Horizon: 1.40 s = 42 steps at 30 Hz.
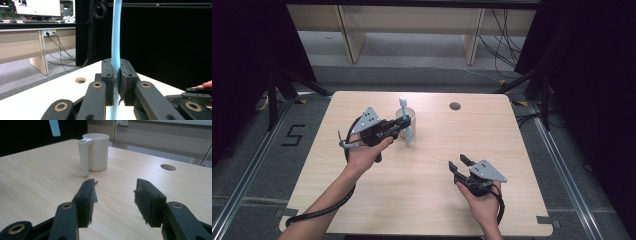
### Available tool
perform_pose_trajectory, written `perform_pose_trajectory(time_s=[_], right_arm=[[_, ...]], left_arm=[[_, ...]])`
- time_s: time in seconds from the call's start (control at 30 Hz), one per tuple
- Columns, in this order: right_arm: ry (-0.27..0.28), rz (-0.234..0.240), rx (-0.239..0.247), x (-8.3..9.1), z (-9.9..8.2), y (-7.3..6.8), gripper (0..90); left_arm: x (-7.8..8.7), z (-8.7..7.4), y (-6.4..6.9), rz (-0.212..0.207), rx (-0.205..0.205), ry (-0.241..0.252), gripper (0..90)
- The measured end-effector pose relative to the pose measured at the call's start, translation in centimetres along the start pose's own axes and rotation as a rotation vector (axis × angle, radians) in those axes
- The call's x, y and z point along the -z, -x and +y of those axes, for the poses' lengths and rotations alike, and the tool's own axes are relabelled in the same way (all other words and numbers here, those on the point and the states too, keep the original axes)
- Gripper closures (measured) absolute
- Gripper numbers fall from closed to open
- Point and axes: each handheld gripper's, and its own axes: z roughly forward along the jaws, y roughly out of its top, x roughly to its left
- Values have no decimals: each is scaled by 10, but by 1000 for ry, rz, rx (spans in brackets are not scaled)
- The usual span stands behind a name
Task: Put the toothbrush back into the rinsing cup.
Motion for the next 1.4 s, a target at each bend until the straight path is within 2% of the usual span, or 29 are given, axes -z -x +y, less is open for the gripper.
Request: perform_pose_trajectory(time_s=[0.03,0.07,0.1,0.23,0.27,0.33,0.37,0.4,0.43,0.47,0.5,0.57,0.6,0.63,0.67,0.7,0.73,0.77,0.8,0.83,0.87,0.9,0.97,1.07,1.1,1.23,1.33,1.37,1.4], right_arm=[[-6,5,-24,0,-1,-1,506],[-12,5,-22,0,-1,0,503],[3,-3,6,0,-2,2,502],[-13,1,-35,1,-4,2,496],[-8,-15,5,1,-4,5,494],[-15,-23,-8,2,-6,5,492],[-10,-4,-38,1,-8,4,492],[-11,-11,-39,2,-9,5,490],[-29,-31,-59,4,-9,4,489],[-13,-22,-45,3,-10,6,489],[-18,-38,-29,4,-10,7,489],[-13,-22,-28,5,-11,9,489],[-14,-37,-16,6,-11,10,489],[-25,-42,-54,8,-11,8,489],[-10,-44,-28,7,-12,11,489],[-7,-38,-26,7,-12,12,489],[-27,-42,-57,9,-13,11,489],[-19,-50,-34,8,-14,13,489],[-27,-52,-56,9,-14,12,489],[-20,-51,-30,8,-15,14,489],[-38,-50,-75,10,-15,11,489],[-32,-46,-78,9,-15,11,489],[-27,-33,-64,9,-15,13,489],[-22,-29,-73,8,-16,12,487],[-14,-37,-50,8,-16,13,486],[-24,-25,-73,8,-16,12,484],[-18,-11,-73,7,-16,12,481],[-17,-18,-55,7,-16,12,480],[-18,-24,-57,7,-16,12,480]], left_arm=[[0,0,-1,3,2,3,832],[0,0,-2,6,0,2,832],[0,1,-3,9,-2,5,832],[0,0,-5,22,-5,9,832],[0,0,-6,27,-2,11,832],[0,-1,-7,34,-4,12,832],[0,-1,-7,37,-7,15,832],[-1,-1,-7,42,-10,22,832],[-1,-1,-8,43,-17,23,832],[-2,-1,-8,42,-19,24,832],[-2,-1,-8,43,-20,25,832],[-4,-2,-9,52,-19,25,832],[-4,-3,-10,52,-18,24,832],[-5,-3,-11,57,-16,25,832],[-6,-4,-12,61,-17,25,832],[-6,-5,-13,67,-17,23,832],[-7,-5,-15,68,-22,22,832],[-7,-5,-15,73,-22,22,832],[-8,-6,-16,77,-19,25,832],[-8,-6,-17,81,-19,27,832],[-8,-6,-18,81,-20,30,832],[-9,-6,-19,82,-22,32,832],[-9,-6,-21,87,-21,34,832],[-10,-7,-23,92,-22,36,832],[-11,-7,-24,95,-22,38,833],[-13,-8,-26,105,-24,40,833],[-15,-9,-27,110,-30,38,833],[-16,-8,-28,112,-32,39,833],[-17,-8,-28,113,-32,40,832]])
